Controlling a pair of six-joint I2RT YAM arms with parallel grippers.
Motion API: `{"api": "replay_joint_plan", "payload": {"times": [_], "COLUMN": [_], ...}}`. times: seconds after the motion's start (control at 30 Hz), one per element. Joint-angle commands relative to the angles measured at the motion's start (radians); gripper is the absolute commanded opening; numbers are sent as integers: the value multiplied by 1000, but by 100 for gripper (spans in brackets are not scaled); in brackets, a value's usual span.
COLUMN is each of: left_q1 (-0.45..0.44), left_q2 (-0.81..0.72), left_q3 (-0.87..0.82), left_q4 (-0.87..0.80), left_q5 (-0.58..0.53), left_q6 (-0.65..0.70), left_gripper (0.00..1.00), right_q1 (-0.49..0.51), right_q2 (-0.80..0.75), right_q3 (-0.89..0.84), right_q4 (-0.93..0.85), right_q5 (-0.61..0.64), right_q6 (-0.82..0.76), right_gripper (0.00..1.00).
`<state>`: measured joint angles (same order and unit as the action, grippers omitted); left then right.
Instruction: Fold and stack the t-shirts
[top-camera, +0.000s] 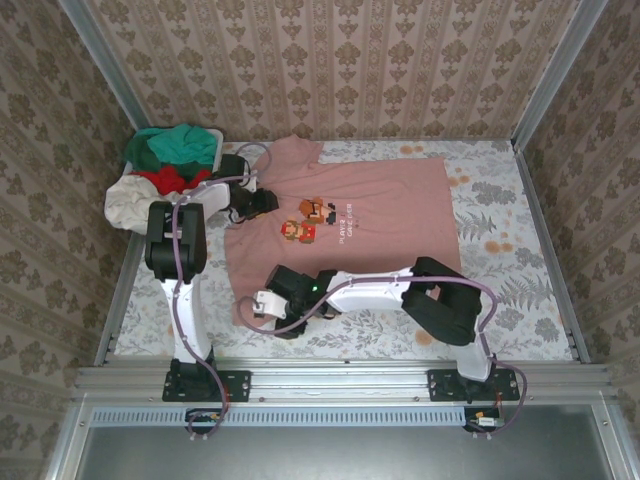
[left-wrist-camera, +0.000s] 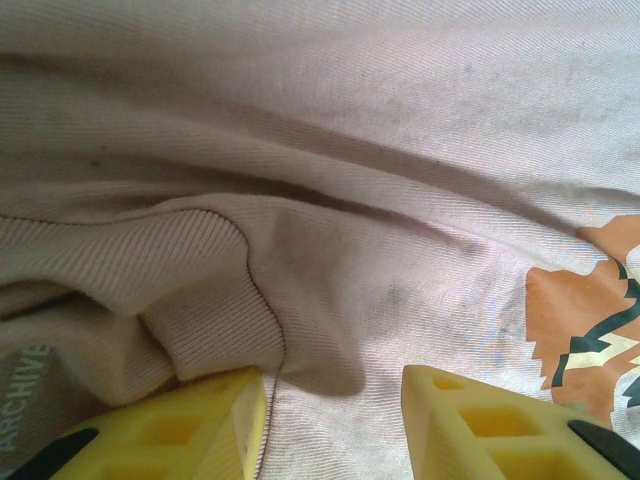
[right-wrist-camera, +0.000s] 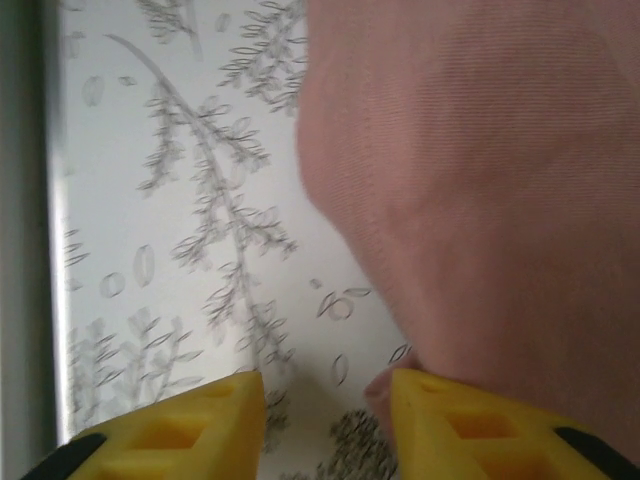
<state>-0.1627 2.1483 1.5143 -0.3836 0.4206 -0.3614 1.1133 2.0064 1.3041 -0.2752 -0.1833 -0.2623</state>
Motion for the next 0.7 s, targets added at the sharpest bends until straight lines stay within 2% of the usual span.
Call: {"api": "replay_joint_plan", "payload": {"times": [0.0, 0.07, 0.13, 0.17, 0.27, 0.4, 0.67], "left_q1": [13, 12, 13, 13, 12, 14, 17], "left_q2": [61, 62, 62, 62, 65, 68, 79], "left_q3": [-3, 1, 4, 2, 2, 3, 17], "left_q4": [-89, -93, -98, -98, -99, -99, -103], "left_q5": [-39, -37, -37, -38, -39, -39, -39], "left_q6": [22, 25, 26, 27, 27, 28, 25], "left_gripper": [43, 43, 43, 43, 43, 43, 43], "right_q1": [-6, -4, -3, -3, 0, 7, 49], "right_q2": [49, 58, 73, 81, 72, -19, -225], "right_q3": [31, 21, 22, 26, 26, -6, -72], "right_q4": [-17, -15, -29, -37, -58, -74, -102], "right_q5": [23, 33, 57, 65, 87, 96, 13], "right_q6": [-8, -7, -8, -7, -8, -13, -3], "right_gripper": [37, 43, 40, 37, 16, 2, 0]}}
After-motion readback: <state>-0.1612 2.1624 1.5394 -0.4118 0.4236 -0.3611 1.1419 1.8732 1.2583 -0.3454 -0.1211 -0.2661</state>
